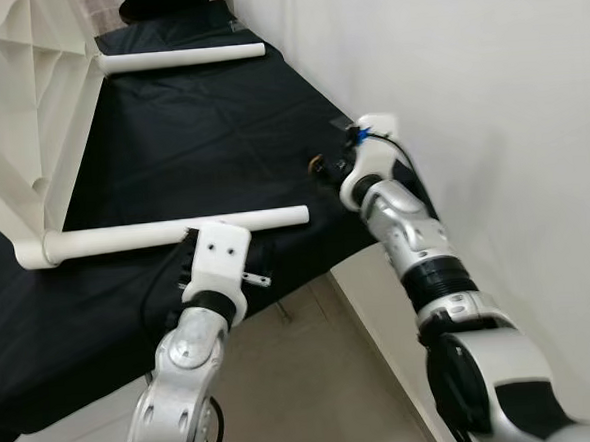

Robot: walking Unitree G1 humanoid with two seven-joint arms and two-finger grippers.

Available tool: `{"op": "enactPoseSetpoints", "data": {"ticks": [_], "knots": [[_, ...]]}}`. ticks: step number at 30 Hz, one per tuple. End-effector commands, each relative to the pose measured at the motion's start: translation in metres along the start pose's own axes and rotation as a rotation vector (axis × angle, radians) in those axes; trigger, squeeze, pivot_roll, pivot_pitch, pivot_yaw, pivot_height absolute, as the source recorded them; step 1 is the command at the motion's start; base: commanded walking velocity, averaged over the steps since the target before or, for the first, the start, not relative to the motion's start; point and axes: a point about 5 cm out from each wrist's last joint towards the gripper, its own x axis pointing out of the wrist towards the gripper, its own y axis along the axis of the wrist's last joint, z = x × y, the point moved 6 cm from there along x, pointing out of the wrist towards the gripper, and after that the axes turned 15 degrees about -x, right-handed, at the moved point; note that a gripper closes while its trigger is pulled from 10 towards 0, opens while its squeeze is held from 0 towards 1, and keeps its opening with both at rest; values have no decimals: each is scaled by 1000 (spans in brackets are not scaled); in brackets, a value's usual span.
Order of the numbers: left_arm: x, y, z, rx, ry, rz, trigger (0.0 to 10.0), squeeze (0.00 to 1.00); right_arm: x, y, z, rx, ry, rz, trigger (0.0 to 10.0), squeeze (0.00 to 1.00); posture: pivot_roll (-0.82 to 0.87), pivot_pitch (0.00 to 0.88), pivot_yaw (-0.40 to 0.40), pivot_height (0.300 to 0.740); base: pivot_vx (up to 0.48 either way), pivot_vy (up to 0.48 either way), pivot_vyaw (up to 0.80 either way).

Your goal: Building children table

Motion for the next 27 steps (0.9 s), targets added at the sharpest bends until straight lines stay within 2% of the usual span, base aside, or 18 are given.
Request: {"op": "enactPoseSetpoints", "data": {"ticks": [1,3,6,7,8,9,11,16,20,23,25,27], "knots": [[-1,-4,-12,-3,32,-6,10000,0,-11,14,-8,-95,31,85,10000,0,100,126,-46,740,0,0,0],[-3,-2,-25,-6,70,8,10000,0,-30,22,-12,-203,52,150,10000,0,96,113,-46,740,0,0,0],[-7,1,-31,-1,84,21,10000,0,-53,14,-16,-299,77,165,10000,0,96,106,-46,740,0,0,0],[-10,-1,-32,6,80,18,10000,0,-64,2,-17,-309,89,135,10000,0,91,97,-41,740,0,0,0],[-10,-1,-32,6,80,18,10000,0,-64,2,-17,-309,89,135,10000,0,91,97,-41,740,0,0,0],[-14,-4,-31,16,75,7,10000,0,-75,-10,-12,-330,61,103,10000,0,87,86,-38,740,0,0,800],[-17,-9,-29,12,71,-7,10000,0,-83,-18,-5,-351,22,68,10000,0,90,79,-41,740,0,0,800],[-23,-19,-27,-8,67,-31,10000,0,-91,-25,8,-385,-56,17,10000,0,86,72,-33,740,0,0,800],[-23,-21,-27,-11,75,-33,10000,0,-92,-24,11,-387,-70,7,10000,0,90,59,-38,740,0,0,800],[-19,-16,-31,-15,94,-10,10000,0,-90,-17,16,-396,-98,15,10000,0,90,45,-41,740,0,0,800],[-16,-11,-35,-11,110,8,10000,0,-88,-12,19,-391,-121,25,10000,0,91,43,-38,740,0,0,0],[-8,4,-46,-4,135,61,10000,0,-82,2,21,-354,-152,59,10000,0,91,38,-39,740,0,0,0]]}}
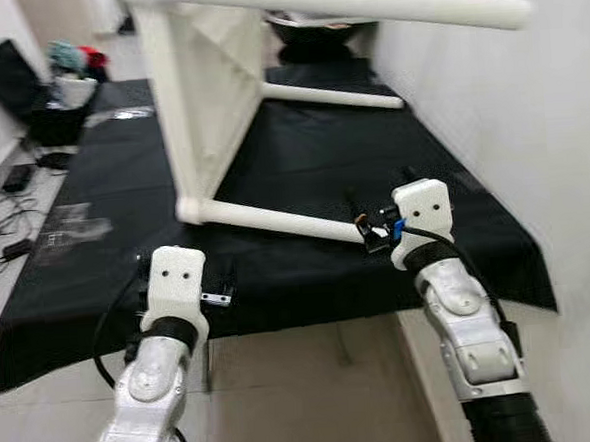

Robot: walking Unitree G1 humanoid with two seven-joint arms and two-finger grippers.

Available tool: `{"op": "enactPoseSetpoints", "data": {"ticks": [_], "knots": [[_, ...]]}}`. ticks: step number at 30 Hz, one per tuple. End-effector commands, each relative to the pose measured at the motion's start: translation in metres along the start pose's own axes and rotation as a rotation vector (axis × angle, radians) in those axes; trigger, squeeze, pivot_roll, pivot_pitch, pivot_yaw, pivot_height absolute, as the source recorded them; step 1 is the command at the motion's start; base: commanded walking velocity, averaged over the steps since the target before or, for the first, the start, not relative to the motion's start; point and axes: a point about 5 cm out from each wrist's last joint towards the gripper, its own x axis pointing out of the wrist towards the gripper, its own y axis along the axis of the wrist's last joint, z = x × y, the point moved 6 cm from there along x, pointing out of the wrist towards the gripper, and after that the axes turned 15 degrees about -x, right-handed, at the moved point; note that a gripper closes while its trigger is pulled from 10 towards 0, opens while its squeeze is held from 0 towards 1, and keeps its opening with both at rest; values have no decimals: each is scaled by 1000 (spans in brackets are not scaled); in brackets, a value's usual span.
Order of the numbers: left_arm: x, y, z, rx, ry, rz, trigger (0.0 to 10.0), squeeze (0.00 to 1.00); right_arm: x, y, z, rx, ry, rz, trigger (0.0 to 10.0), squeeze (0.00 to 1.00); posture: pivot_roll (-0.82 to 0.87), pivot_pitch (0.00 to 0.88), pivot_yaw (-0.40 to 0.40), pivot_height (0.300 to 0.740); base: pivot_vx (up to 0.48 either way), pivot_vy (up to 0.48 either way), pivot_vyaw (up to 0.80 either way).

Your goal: Building children table

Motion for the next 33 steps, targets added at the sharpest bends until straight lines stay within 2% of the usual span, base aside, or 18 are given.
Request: {"op": "enactPoseSetpoints", "data": {"ticks": [1,7,10,22,33], "knots": [[5,9,-6,1,11,42,10000,0,2,5,10,31,-45,3,10000,0,91,38,-39,740,0,0,0],[8,15,-5,19,7,63,10000,0,0,4,5,38,-28,-3,10000,0,91,37,-44,740,124,0,0],[8,19,0,28,-1,78,10000,0,-8,-5,-5,42,-3,-33,10000,0,89,38,-42,740,246,0,0],[6,13,2,26,-5,64,10000,0,-5,-7,-4,46,0,-50,10000,0,92,45,-46,740,246,0,0],[6,9,2,-14,11,48,10000,0,-5,-7,-1,31,-4,-52,10000,0,85,35,-40,740,0,0,0]]}}
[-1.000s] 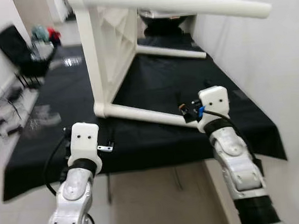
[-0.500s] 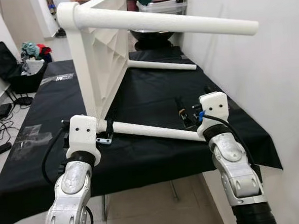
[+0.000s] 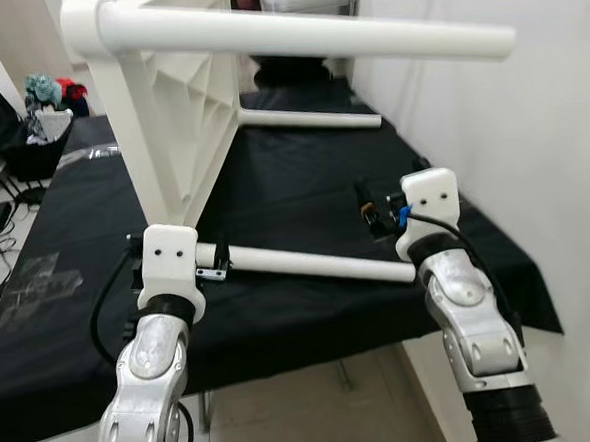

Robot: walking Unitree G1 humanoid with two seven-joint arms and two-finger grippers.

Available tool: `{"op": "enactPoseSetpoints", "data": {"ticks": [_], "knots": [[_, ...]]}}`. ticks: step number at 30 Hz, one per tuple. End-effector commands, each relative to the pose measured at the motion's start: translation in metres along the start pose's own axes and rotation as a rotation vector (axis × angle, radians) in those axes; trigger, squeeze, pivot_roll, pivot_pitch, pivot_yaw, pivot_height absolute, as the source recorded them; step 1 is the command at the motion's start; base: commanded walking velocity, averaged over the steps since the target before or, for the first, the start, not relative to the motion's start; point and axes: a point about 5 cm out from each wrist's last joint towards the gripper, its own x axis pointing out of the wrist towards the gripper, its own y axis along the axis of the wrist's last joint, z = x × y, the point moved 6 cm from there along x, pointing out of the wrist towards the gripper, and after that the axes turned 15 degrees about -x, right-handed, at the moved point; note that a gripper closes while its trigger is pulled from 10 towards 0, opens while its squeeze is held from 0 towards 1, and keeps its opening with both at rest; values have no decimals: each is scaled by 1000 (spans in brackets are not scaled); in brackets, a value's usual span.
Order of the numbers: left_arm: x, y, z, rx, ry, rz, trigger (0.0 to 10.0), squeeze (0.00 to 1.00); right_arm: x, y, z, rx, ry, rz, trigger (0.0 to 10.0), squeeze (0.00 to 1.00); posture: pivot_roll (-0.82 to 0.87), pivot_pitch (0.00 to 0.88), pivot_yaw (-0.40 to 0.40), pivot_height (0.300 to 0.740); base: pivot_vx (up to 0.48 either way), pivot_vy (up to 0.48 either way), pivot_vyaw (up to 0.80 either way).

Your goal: Building children table

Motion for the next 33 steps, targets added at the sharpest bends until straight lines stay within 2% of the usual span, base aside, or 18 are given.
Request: {"op": "enactPoseSetpoints", "data": {"ticks": [1,6,7,10,13,17,19,23,33], "knots": [[0,-5,-6,-5,26,-16,10000,0,1,0,3,19,3,-4,10000,0,83,34,-41,740,0,0,0],[1,-5,-7,-6,31,-11,10000,0,3,1,2,34,23,4,10000,0,81,32,-42,740,0,0,0],[1,-4,-7,-10,32,-9,10000,0,2,1,0,7,45,11,10000,0,77,27,-44,740,0,0,0],[1,4,-3,-6,25,21,10000,0,-7,9,-20,23,130,55,10000,0,77,24,-48,740,0,0,800],[-1,7,-2,-9,22,30,10000,0,-8,10,-24,47,143,54,10000,0,81,24,-49,740,0,0,800],[-9,7,-2,9,25,33,10000,0,-11,8,-31,79,156,30,10000,0,81,19,-48,740,0,0,0],[-12,4,-6,6,40,23,10000,0,-11,5,-31,81,152,19,10000,0,83,20,-50,740,0,0,0],[-18,-1,-23,23,111,15,10000,0,-11,-6,-28,105,141,-19,10000,0,85,18,-53,740,304,0,0],[-18,0,-27,49,122,20,10000,0,-8,-10,-25,97,141,-27,10000,0,91,21,-53,740,314,0,0]]}}
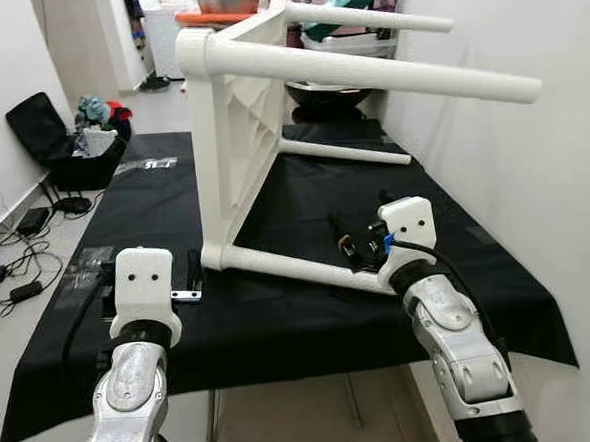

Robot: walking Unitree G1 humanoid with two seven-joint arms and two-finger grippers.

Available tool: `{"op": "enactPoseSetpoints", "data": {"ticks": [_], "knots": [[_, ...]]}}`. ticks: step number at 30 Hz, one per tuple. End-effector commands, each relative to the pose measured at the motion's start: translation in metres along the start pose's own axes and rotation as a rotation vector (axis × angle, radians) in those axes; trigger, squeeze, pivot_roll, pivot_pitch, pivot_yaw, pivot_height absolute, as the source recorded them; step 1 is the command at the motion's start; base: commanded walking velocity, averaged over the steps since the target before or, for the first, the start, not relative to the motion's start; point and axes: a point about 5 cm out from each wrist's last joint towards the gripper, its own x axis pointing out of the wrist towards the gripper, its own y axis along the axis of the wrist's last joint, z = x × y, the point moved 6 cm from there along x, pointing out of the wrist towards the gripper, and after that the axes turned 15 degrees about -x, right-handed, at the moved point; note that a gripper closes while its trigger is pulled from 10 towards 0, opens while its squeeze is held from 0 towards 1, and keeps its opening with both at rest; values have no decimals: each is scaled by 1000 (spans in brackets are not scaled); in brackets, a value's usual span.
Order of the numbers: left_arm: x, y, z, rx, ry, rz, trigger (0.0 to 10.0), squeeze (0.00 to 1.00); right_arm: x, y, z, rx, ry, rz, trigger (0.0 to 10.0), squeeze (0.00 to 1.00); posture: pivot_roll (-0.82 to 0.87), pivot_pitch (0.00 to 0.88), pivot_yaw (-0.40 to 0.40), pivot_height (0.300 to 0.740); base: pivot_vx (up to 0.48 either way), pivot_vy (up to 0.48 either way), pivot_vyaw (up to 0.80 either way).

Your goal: Building children table

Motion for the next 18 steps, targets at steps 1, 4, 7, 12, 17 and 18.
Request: {"op": "enactPoseSetpoints", "data": {"ticks": [1,4,7,12,17,18], "knots": [[1,3,2,11,-8,12,10000,0,2,-1,4,12,-13,-6,10000,0,90,22,-54,740,330,0,0],[2,3,4,9,-20,11,10000,0,2,-1,5,8,-20,-7,10000,0,90,23,-51,740,335,0,0],[3,3,6,19,-24,17,10000,0,2,-2,6,6,-27,-11,10000,0,90,28,-51,740,225,0,0],[4,2,7,21,-24,12,10000,0,2,-1,6,4,-30,-11,10000,0,90,28,-51,740,0,0,0],[4,1,7,1,-20,2,10000,0,3,-1,7,1,-32,-10,10000,0,93,31,-51,740,0,0,0],[4,0,6,-5,-13,-3,10000,0,3,-1,7,3,-37,-11,10000,0,94,32,-52,740,0,0,0]]}}
